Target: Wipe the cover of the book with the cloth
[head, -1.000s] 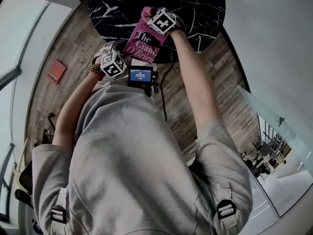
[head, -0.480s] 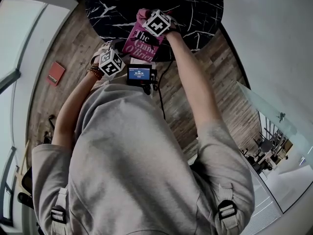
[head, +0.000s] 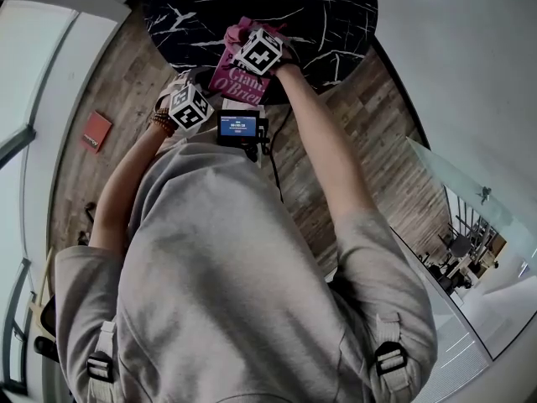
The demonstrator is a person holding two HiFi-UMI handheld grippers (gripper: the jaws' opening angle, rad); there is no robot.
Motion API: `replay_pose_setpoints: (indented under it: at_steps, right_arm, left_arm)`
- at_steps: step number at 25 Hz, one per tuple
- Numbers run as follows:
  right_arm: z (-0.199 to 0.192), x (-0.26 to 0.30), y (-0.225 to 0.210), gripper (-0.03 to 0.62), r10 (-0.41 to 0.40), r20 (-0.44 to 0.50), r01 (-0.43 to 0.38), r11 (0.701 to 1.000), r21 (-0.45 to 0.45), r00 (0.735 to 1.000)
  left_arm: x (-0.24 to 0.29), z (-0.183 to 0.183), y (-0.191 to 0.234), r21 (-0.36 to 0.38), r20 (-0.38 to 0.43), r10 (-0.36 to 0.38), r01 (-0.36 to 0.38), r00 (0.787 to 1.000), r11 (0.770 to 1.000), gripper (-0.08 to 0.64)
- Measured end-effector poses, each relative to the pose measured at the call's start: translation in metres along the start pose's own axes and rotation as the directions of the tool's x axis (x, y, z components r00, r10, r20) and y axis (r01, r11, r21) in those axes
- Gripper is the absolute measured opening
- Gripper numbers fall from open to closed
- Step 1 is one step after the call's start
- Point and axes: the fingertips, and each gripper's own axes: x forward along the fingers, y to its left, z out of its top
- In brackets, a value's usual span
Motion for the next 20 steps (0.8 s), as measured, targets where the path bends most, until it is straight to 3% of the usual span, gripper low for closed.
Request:
replay_pose_setpoints:
  at_steps: [20]
  right_arm:
    - [-0.004,0.002,0.064,0.104,0.061,0.013,-0.061,0.997,-0.049,0.998]
  left_arm:
    - [-0.001,0.001,0.002,0.024,0.010,0.024,-0.024,1.000,0.999,0.298]
